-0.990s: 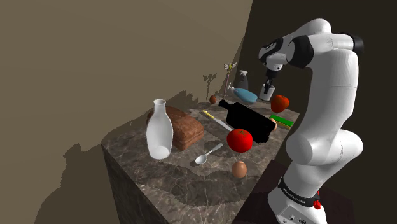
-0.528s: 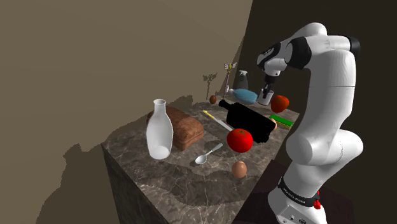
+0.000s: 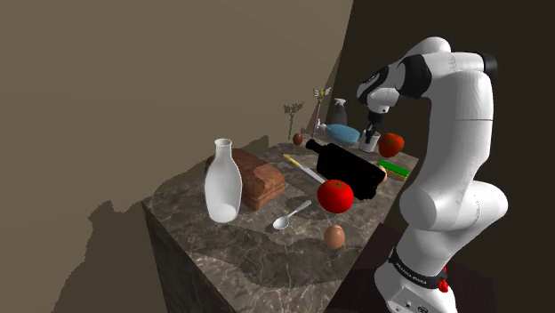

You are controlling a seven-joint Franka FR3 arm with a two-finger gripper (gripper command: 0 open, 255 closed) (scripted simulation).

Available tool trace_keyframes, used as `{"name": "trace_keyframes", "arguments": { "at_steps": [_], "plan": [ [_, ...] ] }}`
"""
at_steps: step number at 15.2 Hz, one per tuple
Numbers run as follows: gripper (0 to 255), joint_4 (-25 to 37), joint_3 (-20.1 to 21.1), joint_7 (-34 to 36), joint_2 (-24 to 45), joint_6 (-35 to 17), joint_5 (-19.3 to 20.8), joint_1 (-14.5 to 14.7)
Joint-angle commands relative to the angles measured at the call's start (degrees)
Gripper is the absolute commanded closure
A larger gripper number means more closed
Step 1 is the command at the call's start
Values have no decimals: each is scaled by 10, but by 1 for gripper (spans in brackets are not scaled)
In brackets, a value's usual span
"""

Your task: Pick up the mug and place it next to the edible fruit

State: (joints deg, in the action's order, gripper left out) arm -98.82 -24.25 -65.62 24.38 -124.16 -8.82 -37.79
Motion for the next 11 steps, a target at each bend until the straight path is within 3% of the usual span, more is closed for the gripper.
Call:
{"name": "trace_keyframes", "arguments": {
  "at_steps": [1,5,6,11],
  "plan": [
    [255,-1,0,0,0,-1,0,0],
    [255,-1,0,0,0,-1,0,0],
    [0,-1,0,0,0,-1,0,0],
    [0,-1,0,0,0,-1,0,0]
  ]
}}
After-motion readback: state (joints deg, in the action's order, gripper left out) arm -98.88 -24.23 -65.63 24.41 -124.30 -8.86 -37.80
